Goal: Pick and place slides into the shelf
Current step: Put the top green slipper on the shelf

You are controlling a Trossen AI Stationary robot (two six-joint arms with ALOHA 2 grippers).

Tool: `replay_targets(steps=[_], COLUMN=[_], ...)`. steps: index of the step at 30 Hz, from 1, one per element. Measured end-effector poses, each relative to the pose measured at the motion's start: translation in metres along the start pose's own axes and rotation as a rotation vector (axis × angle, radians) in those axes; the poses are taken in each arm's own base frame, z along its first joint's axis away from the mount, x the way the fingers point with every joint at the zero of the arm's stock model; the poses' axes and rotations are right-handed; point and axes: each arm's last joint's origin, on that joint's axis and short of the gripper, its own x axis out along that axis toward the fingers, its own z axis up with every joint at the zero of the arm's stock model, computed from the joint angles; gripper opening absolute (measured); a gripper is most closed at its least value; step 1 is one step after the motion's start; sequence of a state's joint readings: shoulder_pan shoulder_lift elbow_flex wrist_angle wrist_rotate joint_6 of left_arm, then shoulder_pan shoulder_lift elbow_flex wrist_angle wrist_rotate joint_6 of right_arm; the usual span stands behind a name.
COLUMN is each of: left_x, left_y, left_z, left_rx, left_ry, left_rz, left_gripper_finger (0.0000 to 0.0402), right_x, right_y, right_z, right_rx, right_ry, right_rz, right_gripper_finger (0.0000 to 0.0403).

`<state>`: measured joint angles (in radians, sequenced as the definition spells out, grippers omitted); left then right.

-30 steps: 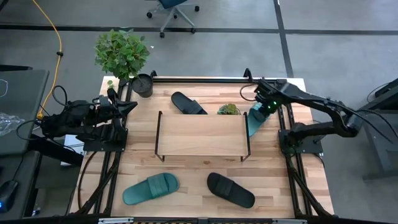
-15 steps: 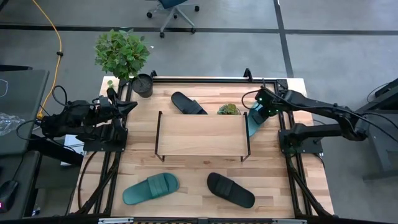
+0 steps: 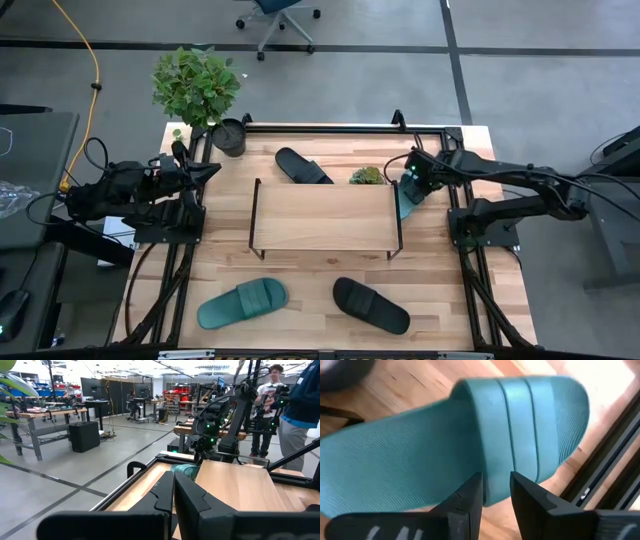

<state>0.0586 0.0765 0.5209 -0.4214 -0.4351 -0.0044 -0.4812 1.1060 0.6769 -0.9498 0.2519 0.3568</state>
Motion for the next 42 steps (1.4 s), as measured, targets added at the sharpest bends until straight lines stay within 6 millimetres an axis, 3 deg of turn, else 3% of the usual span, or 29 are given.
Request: replay_targets(steps=[26,34,42], left_x=[0.000,0.000,0.000], left_y=[0.000,0.000,0.000], left_z=[0.000,0.000,0.000], left_rx=[-0.001,-0.004,-0.028], left_ry=[-0.001,-0.001,-0.001], left_rz=[0.000,0.000,-0.001], left_gripper_finger=[0.0003,0.0003,0.0003], right_x=[0.009,0.022,0.023], right_y=[0.005,0.010,0.007], right_z=[0.008,0.014,0.015], right_rx=[0.049,0.038,0.073], right_ry=[-0.023,-0.003,-0.030], right_rz=[-0.011,-0.052,-0.161], right_gripper_finger=[0.0092,0.0092,0.0092])
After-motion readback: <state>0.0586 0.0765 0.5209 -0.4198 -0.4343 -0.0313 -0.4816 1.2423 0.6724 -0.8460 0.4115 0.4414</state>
